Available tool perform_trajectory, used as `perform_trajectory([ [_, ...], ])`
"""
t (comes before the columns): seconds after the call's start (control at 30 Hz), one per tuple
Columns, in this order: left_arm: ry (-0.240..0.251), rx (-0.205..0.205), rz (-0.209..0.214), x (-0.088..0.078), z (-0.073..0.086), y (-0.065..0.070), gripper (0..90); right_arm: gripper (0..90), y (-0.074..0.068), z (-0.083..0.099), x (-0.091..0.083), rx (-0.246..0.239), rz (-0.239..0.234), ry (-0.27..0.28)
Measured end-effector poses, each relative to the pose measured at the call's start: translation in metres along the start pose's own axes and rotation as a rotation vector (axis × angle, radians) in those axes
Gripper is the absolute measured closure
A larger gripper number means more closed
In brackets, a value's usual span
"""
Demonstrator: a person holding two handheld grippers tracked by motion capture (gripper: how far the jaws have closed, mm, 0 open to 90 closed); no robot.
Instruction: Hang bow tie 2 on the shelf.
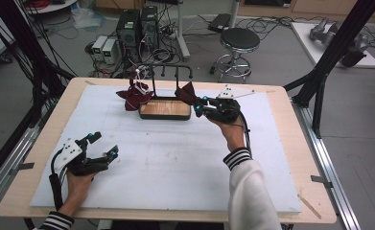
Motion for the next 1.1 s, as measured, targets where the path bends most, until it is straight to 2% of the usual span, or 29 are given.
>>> perform_trajectory([
  [0.1,0.000,0.000,0.000,0.000,0.000,0.000,12.9,73.1,0.003,-0.001,0.003,0.017,0.012,0.014],
  [0.23,-0.001,0.005,0.002,0.000,0.000,0.000,13.0,73.1,0.008,-0.004,0.008,0.014,0.032,0.015],
  [0.33,0.000,0.005,0.002,0.000,0.000,0.001,12.9,73.1,0.012,-0.005,0.009,0.042,0.056,0.044],
  [0.43,-0.001,0.002,0.000,0.000,0.000,0.000,12.9,73.1,0.016,-0.002,0.008,0.044,0.070,0.031],
  [0.67,0.000,0.003,-0.005,0.000,0.000,0.000,13.0,73.2,0.023,-0.001,0.006,0.074,0.101,0.047],
  [0.97,-0.001,0.002,-0.005,0.000,0.000,0.000,13.0,73.2,0.027,0.000,0.006,0.067,0.116,0.037],
  [1.1,0.000,0.002,-0.006,0.000,0.000,0.000,13.0,73.2,0.027,-0.011,0.010,0.043,0.111,0.027],
])
Point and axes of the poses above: each handheld gripper's, and its own axes: x roughly forward along the jaws, z roughly out of its underside, y roughly to its right, the point moved 5 cm from there along x, roughly forward along the jaws, and after that the axes turned 14 degrees about y, right-handed, at the moved point
